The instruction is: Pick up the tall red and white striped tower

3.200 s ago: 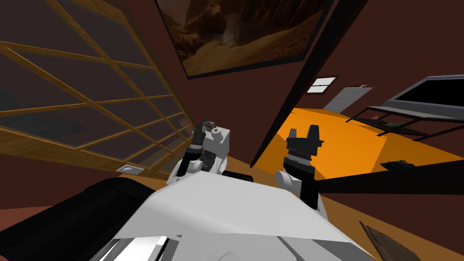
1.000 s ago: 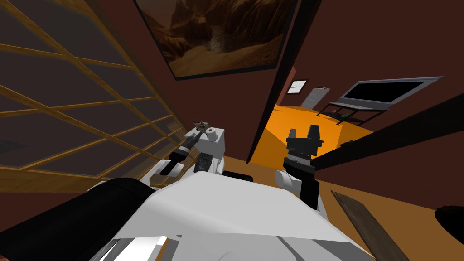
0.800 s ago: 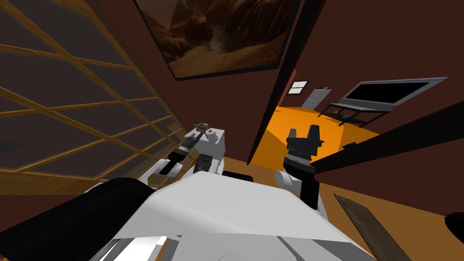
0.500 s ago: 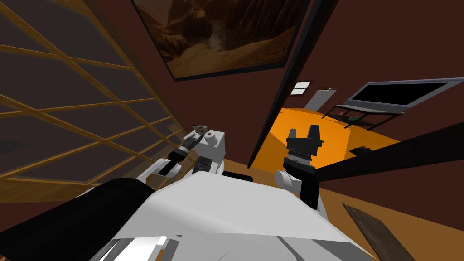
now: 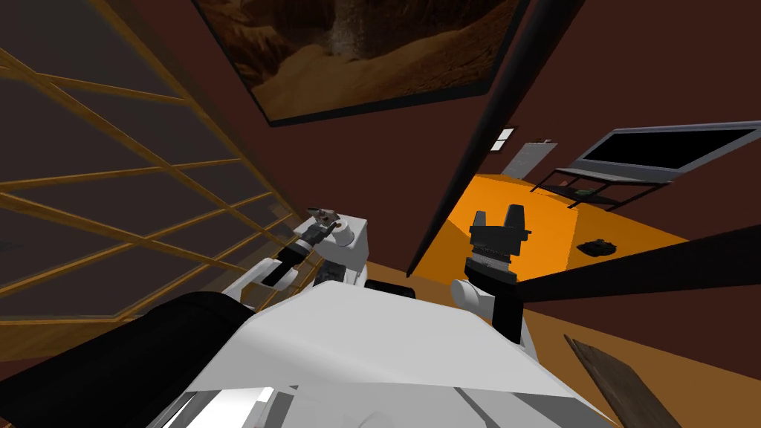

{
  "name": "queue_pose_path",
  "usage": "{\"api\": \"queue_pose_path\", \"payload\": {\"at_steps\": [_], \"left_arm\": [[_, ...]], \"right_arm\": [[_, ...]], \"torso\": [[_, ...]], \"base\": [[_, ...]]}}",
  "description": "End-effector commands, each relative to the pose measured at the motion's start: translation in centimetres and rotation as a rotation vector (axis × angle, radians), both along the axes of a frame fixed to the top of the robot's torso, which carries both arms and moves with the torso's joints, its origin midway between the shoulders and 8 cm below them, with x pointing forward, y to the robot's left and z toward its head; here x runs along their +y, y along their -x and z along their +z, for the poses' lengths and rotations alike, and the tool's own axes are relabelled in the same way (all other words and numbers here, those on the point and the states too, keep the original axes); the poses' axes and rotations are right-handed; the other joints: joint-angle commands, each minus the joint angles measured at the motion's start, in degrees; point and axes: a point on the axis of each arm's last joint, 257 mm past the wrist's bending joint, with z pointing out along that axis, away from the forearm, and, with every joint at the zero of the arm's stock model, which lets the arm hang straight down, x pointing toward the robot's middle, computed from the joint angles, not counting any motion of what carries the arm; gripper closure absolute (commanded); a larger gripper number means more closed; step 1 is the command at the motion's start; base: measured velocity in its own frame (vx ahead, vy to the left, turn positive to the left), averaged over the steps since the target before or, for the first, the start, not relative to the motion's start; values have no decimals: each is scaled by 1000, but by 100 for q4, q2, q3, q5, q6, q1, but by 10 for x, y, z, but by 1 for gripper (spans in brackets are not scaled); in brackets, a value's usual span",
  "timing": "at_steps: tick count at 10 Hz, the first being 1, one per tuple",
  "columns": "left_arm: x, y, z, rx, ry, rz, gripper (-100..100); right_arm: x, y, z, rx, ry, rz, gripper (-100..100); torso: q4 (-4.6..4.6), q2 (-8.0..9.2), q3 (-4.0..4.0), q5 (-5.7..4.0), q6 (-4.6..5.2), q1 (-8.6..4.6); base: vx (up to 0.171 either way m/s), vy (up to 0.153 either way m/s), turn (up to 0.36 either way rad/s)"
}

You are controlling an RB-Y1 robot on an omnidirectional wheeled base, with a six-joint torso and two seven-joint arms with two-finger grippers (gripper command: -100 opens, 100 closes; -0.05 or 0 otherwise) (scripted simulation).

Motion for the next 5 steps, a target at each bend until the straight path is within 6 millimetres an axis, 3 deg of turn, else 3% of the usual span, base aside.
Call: {"api": "queue_pose_path", "payload": {"at_steps": [1, 3, 4, 5], "left_arm": [[1, -11, -5, -1, 8, -9, -100], [18, -19, -15, 11, 6, 21, -100], [5, -31, -14, 3, 26, -26, -100], [13, -40, -14, -4, 24, -12, -100]], "right_arm": [[0, 0, 0, 0, 0, 0, 0], [0, 0, 0, 0, 0, 0, 0], [0, 0, 0, 0, 0, 0, 0], [0, 0, 0, 0, 0, 0, 0]], "torso": [[0, 0, 0, 0, 0, 0], [-18, 6, -5, 20, -8, -2], [-32, -10, -19, 33, -18, 16], [-49, -8, -28, 51, 7, 6]], "base": [[-133, -4, -92], [-52, -13, -7], [-105, -42, -122], [-135, -24, -121]]}}
